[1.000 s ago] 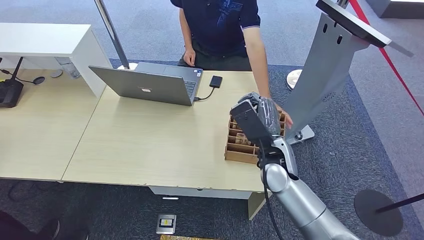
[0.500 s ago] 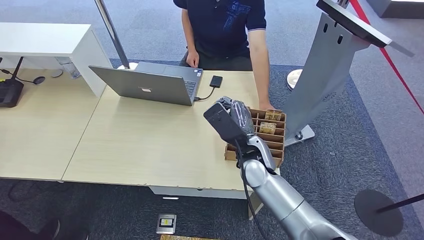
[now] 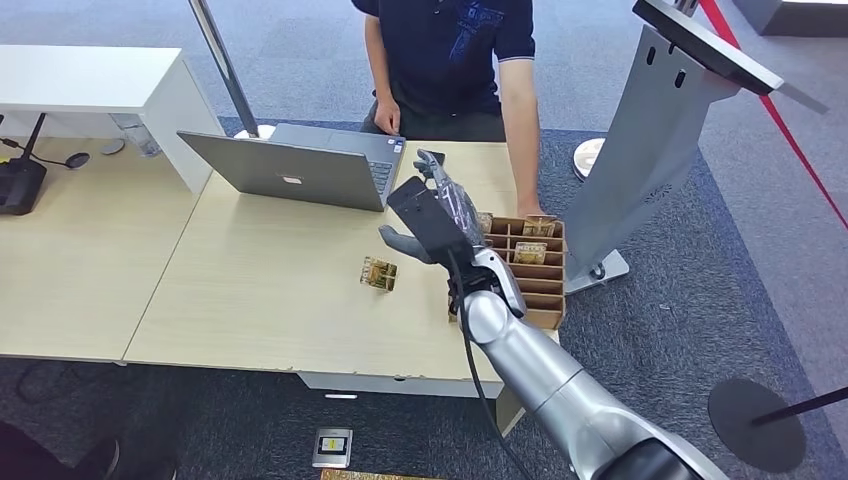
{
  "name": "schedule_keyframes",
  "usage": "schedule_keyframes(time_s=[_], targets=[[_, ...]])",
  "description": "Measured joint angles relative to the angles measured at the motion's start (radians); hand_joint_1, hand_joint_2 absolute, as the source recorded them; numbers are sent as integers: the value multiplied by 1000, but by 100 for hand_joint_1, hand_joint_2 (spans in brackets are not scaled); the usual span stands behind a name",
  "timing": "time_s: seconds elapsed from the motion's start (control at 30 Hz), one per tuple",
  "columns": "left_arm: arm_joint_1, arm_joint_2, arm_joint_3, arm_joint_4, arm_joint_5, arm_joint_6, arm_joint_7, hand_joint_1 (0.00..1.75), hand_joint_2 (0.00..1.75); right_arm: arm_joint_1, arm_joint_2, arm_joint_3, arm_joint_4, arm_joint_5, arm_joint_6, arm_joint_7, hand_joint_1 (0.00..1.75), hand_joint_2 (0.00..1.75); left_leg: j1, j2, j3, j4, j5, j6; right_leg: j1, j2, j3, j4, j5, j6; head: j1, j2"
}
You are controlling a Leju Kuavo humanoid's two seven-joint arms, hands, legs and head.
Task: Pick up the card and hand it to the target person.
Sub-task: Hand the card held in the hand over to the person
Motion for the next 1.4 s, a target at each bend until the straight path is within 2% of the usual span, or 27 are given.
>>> schedule_keyframes(time_s=[0.13, 0.33, 0.53, 0.73, 0.83, 1.17, 1.4], targets=[[-1, 0, -6, 0, -9, -6, 7, 0, 0, -19, 22, 0, 42, -35, -4, -11, 0, 175, 0, 0, 0, 0, 0, 0, 0, 0, 0, 0, 0, 0, 0, 0], [-22, 0, -12, 2, -13, -18, 64, 0, 0, -28, 35, 0, 89, -67, -31, -32, 0, 175, 0, 0, 0, 0, 0, 0, 0, 0, 0, 0, 0, 0, 0, 0], [-22, 0, -12, 6, -20, -19, 71, 0, 0, -11, 17, 0, 88, -57, -128, -28, 0, 175, 0, 0, 0, 0, 0, 0, 0, 0, -1, 0, 0, 0, 0, 0], [-17, 1, -11, 11, -24, -23, 59, 0, 0, 71, -44, 0, -38, 93, -271, 47, 0, 175, 0, 0, 0, 0, 0, 0, 0, 0, -1, -1, 0, 0, 0, 0], [-12, 1, -10, 14, -24, -27, 52, 0, 0, 137, -88, -5, -138, 193, -308, 91, 0, 175, 0, 0, 0, 0, 0, 0, 0, 0, -1, -1, 0, 0, 0, 0], [9, 1, 13, 25, -24, -35, 39, 0, 0, 393, -251, -86, -501, 402, -317, 238, 0, 175, 0, 1, 0, 0, -1, 0, 0, 0, -1, -2, 0, 0, 0, 0], [12, -1, 25, 27, -22, -33, 54, 0, 0, 549, -328, -133, -657, 475, -277, 331, 0, 175, 0, 1, -1, 0, -1, 0, 0, 0, -2, -2, -1, 0, 0, 0]])
